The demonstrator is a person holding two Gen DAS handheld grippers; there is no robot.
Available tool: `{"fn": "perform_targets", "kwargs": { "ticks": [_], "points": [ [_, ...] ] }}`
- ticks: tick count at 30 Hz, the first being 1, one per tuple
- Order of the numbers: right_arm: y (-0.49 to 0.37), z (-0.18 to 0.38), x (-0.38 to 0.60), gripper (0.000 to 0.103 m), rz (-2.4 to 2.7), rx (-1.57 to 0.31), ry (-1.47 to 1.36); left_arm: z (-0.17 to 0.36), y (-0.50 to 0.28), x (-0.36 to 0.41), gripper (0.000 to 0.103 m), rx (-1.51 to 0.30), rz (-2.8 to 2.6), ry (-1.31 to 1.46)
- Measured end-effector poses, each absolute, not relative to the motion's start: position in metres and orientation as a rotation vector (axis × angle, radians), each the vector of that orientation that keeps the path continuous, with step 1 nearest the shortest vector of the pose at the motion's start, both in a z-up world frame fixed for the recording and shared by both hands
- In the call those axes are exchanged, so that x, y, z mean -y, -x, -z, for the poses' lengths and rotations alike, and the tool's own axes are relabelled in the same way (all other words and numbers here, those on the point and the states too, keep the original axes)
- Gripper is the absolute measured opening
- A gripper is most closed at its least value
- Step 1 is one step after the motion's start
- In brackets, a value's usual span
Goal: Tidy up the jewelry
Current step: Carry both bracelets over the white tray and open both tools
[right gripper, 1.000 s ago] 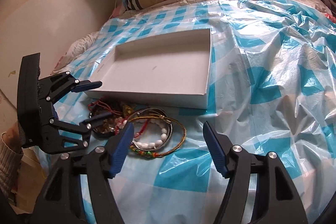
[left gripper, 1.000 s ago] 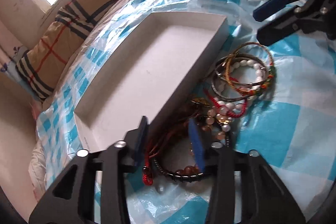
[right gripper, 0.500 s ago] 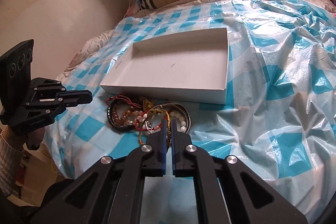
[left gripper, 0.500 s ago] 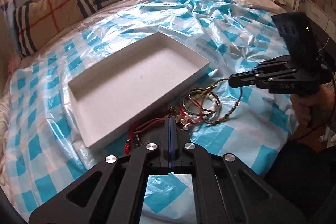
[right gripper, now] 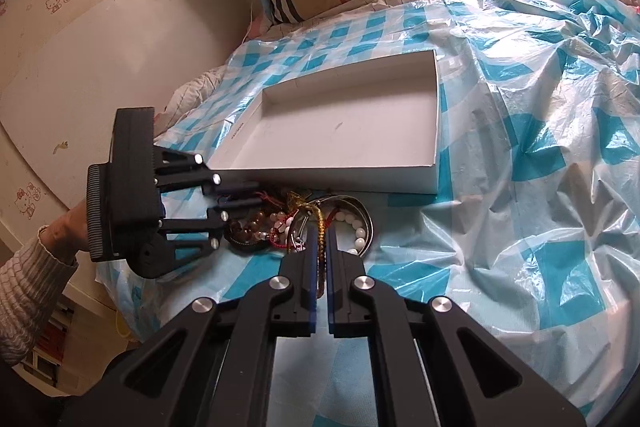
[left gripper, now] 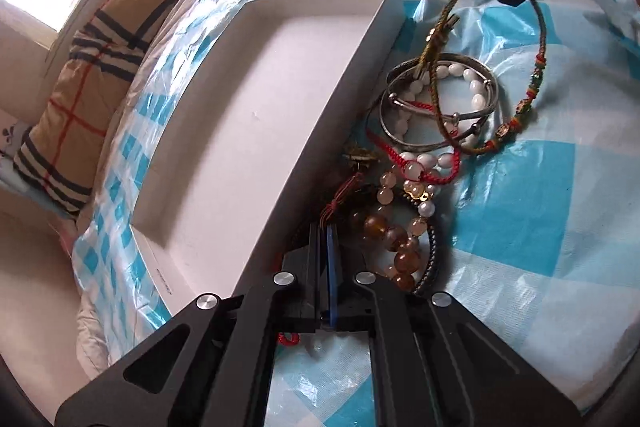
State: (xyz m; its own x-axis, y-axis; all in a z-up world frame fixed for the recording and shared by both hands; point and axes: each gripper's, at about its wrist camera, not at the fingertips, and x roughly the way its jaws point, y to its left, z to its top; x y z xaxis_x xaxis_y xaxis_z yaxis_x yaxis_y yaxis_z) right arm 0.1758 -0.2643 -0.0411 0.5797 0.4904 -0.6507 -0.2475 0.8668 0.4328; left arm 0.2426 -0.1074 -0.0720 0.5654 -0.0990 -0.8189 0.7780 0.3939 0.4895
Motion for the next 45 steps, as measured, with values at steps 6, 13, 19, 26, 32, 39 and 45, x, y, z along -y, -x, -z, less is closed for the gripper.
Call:
{"fn": "perform_targets", "kwargs": {
  "ticks": [6, 13, 19, 26, 32, 39, 45],
  "points": [
    [-0.169, 0.034, 0.270, 0.004, -0.451, -0.819, -0.351, 0.033, -0.247, 0.080, 0.002, -0.918, 0.745, -0.652],
    [-0.161, 0.019, 0.271, 0.004, -0.459, -0.776, -0.359, -0.008, -0.231, 0.051, 0.002, -0.888, 0.812, -0.411],
    [-0.153, 0.000, 0.275, 0.004, -0.470, -0.724, -0.384, -0.039, -0.222, 0.025, 0.002, -0.829, 0.804, -0.187],
    [-0.157, -0.020, 0.272, 0.004, -0.489, -0.677, -0.398, -0.062, -0.212, 0.000, 0.002, -0.745, 0.742, 0.008],
    [-0.180, -0.031, 0.264, 0.004, -0.493, -0.643, -0.394, -0.067, -0.230, -0.007, 0.002, -0.711, 0.701, 0.084],
    [-0.205, -0.040, 0.253, 0.004, -0.499, -0.609, -0.398, -0.069, -0.246, 0.001, 0.002, -0.677, 0.699, 0.120],
    [-0.221, -0.044, 0.248, 0.004, -0.501, -0.593, -0.413, -0.065, -0.259, 0.004, 0.002, -0.670, 0.692, 0.150]
  ]
}}
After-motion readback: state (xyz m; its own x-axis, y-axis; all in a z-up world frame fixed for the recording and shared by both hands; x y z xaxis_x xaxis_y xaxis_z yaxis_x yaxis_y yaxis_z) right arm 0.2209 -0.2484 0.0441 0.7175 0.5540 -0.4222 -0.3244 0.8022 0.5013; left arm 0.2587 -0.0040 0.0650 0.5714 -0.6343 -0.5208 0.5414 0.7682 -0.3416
